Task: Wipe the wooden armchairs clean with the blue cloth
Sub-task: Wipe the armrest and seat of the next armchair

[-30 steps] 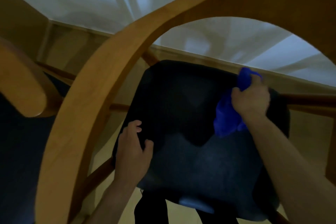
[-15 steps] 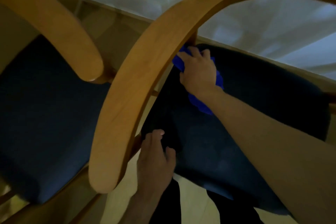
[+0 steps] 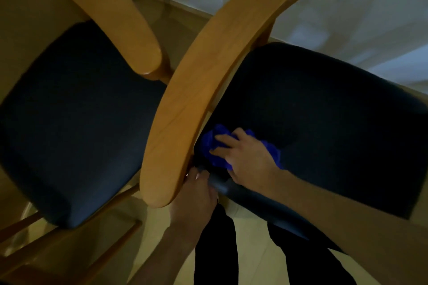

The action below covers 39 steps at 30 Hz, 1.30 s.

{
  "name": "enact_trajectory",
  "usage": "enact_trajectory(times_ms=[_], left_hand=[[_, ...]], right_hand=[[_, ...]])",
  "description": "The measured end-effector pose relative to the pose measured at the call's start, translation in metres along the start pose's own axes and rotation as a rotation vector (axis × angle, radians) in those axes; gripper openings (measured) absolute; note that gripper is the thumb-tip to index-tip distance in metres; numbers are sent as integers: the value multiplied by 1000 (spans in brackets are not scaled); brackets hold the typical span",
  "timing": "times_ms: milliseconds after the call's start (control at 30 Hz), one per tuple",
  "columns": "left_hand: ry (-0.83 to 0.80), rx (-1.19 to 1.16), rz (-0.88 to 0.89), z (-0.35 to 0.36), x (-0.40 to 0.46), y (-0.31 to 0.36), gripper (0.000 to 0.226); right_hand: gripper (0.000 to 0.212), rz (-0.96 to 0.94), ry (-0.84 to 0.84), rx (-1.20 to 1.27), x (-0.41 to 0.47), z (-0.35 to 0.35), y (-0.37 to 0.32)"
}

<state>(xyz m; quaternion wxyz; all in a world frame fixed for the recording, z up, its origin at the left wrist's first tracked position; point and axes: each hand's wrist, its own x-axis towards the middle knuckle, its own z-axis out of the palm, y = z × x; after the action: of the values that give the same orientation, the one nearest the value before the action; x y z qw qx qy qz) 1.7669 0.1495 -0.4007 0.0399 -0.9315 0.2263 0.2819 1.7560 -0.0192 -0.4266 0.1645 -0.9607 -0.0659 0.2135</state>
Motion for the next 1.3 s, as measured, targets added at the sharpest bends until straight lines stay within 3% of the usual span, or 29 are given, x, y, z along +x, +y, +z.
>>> enact_trajectory(times_ms=[200, 367, 500, 600, 733, 867, 967, 1100, 1200, 1300], left_hand=[[-62, 126, -9, 4, -15, -12, 32], [-64, 74, -93, 8, -29, -27, 34], [-53, 12, -114, 7, -34, -31, 34], [-45, -31, -123, 7, -34, -33, 36], [-46, -58, -143, 10, -41, -41, 34], [-63, -107, -186, 17, -54, -49, 34], [-106, -164, -233, 22, -61, -49, 38], [-131, -185, -243, 28, -67, -46, 39], [-143, -217, -224, 31, -67, -42, 41], [-108, -279, -177, 32, -67, -32, 47]], right_hand=[[58, -182, -133, 51, -45, 22, -3], [47, -368, -149, -40, -79, 24, 12], [53, -423, -227, -61, -84, 18, 17], [60, -361, -53, -59, -71, 6, 12], [71, -118, 229, 96, -24, -11, -9], [65, 83, 180, 78, 18, -9, -31], [55, 97, 168, 41, 0, 15, -47], [47, -84, 163, 10, -31, 28, -42], [39, -427, -128, -206, -48, 31, -28], [32, -586, -315, -310, -69, 34, -16]])
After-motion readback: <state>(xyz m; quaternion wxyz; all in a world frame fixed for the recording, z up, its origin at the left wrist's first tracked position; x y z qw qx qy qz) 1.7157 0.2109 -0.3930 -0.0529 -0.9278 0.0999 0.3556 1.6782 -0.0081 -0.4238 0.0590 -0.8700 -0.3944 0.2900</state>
